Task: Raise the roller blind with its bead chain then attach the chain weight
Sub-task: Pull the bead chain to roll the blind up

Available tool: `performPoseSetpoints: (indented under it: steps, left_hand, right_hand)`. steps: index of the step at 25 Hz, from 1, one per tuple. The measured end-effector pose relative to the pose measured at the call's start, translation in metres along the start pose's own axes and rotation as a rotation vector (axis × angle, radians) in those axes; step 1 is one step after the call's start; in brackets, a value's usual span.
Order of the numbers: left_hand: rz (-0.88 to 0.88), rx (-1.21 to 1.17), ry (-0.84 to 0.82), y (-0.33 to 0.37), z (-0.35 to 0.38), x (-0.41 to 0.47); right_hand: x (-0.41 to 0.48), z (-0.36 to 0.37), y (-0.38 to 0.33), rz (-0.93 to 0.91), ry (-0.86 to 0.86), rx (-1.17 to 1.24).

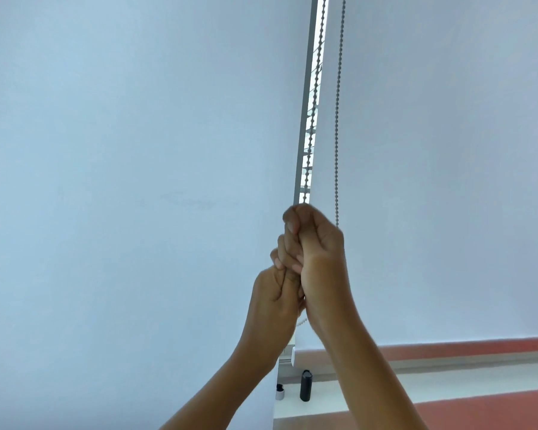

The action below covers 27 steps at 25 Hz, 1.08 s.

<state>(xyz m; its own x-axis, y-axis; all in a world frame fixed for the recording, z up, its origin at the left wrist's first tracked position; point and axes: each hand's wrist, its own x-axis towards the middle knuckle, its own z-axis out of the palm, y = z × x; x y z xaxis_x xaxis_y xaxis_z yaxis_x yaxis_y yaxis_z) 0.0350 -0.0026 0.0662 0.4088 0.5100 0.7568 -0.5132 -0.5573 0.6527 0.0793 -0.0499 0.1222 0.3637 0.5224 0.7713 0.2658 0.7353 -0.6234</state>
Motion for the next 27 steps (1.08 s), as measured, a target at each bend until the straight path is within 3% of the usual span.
performPoseSetpoints:
  steps: [10, 14, 18, 19, 21, 23, 27]
  left_hand:
    - [-0.182, 0.07, -0.076, -0.041, 0.0, -0.053]
    - [-0.154, 0.144, -0.114, -0.042, -0.003, -0.061]
    - [-0.005, 0.343, -0.295, -0.033, -0.019, -0.057]
    - [0.046, 0.394, -0.275, -0.031, -0.025, -0.054]
    - [0.043, 0.422, -0.083, -0.021, -0.033, -0.041]
    - [-0.046, 0.295, 0.043, -0.005, -0.037, -0.019]
    - [-0.167, -0.15, -0.078, 0.044, -0.023, 0.031]
  right_hand:
    - [-0.054, -0.018, 0.045, 0.106, 0.062, -0.004]
    - [-0.064, -0.023, 0.044, 0.097, 0.047, -0.003]
    - [-0.065, -0.027, 0.04, 0.042, 0.088, -0.108]
    - [-0.065, -0.029, 0.04, 0.029, 0.112, -0.14]
    - [-0.063, -0.032, 0.041, 0.03, 0.146, -0.166]
    - [-0.061, -0.032, 0.041, 0.042, 0.151, -0.168]
    - [-0.06, -0.021, 0.046, 0.047, 0.142, -0.154]
